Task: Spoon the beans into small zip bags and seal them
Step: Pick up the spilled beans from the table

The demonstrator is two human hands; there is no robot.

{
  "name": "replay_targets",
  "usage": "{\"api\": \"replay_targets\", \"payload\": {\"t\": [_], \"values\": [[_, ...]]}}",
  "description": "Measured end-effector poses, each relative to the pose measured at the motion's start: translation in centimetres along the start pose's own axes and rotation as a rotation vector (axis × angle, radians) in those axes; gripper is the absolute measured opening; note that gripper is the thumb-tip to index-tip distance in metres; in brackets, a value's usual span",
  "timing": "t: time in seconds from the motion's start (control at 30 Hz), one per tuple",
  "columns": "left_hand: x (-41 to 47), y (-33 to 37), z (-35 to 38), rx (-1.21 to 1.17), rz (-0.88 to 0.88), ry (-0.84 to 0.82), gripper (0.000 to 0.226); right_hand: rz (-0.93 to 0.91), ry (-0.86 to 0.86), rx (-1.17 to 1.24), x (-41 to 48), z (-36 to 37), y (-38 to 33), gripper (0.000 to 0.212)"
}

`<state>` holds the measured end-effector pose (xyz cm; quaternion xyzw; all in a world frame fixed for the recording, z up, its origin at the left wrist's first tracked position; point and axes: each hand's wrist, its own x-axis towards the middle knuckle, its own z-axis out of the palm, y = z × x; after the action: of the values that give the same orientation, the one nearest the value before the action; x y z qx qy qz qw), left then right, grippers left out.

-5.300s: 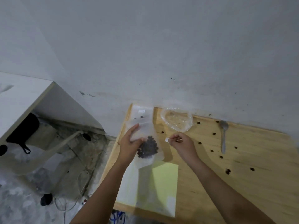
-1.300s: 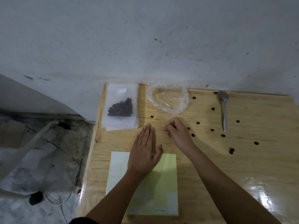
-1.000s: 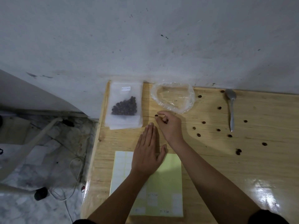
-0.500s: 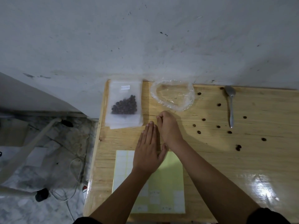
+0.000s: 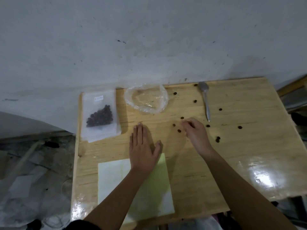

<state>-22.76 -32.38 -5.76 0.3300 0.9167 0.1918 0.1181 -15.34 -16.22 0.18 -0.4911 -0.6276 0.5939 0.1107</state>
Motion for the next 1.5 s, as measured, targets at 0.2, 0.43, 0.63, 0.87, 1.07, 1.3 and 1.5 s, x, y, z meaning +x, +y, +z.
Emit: {"api": "replay_targets", "payload": {"t": [0.2,0.43,0.63,0.87,1.07,1.3,1.5], "values": [[-0.1,0.8,1.0,0.082,-0.011,0.005,0.082,-0.229,-0.030,-0.431,1.2,-1.2,2.7,0.014],[0.6,1.2,1.1,0.143,0.078,-0.030,0.078,-0.274,-0.105,-0.552,2.2,-0.8,2.7,0.008],[1.0,2.9,1.5,0.110,0.001,-0.010,0.082,-0.276,-0.190,-0.578,2.3,-1.9,2.4,0.016],[1.0,3.1,1.5,0.111,0.000,0.008,0.082,0.286,-0.239,0.474,2.7,-2.5,-0.3,0.027],[1.0,3.0,1.6,0.134,-0.018,-0.001,0.081,-0.107,-0.214,-0.260,2.9,-1.0,0.4,0.010],[0.9,2.9,1.7,0.109,-0.020,-0.015,0.082,-0.227,-0.148,-0.443,3.6,0.4,1.1,0.012],[0.9,2.9,1.6,0.089,-0.017,-0.025,0.081,-0.269,-0.204,-0.618,3.7,0.4,0.6,0.013]]}}
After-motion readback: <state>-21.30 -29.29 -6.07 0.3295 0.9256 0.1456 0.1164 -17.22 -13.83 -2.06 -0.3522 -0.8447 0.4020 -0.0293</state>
